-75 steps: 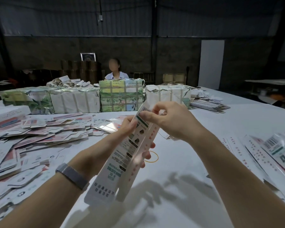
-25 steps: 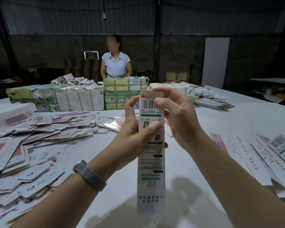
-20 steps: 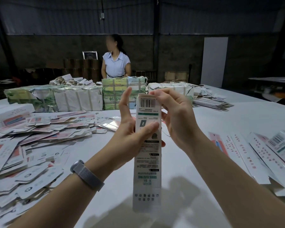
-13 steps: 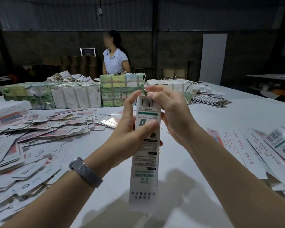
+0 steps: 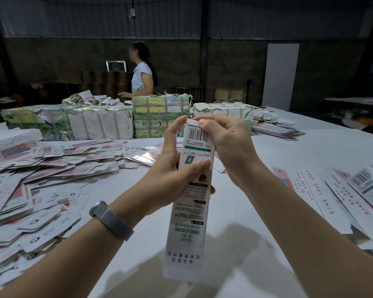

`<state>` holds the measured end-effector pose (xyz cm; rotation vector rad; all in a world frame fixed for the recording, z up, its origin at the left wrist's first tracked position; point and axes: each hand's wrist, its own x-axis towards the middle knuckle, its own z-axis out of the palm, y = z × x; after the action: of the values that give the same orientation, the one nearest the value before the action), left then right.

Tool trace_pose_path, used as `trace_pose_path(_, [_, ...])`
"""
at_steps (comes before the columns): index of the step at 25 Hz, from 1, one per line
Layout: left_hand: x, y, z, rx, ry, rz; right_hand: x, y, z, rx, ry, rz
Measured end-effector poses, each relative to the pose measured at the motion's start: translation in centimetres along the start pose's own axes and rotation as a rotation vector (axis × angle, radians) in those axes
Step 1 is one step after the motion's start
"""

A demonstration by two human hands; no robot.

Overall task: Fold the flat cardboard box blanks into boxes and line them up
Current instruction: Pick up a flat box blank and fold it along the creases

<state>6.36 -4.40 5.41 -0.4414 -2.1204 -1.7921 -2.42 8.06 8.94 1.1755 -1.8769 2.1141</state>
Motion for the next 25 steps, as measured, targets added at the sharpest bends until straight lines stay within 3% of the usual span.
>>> trace_pose_path(12, [0.0, 0.2, -1.3, 0.087, -0.079, -0.022, 0.7, -1.1, -2.5, -0.129, -0.155, 0.127])
trace_pose_path(18, [0.2, 0.0, -1.6, 0.024, -0.018, -0.015, 0.4, -0.5, -1.4, -0.174, -0.112, 0.015])
trace_pose_path(25, [0.1, 0.2, -1.4, 0.002, 0.062, 0.024, 0.2, -0.1, -1.0, 0.037, -0.172, 0.062])
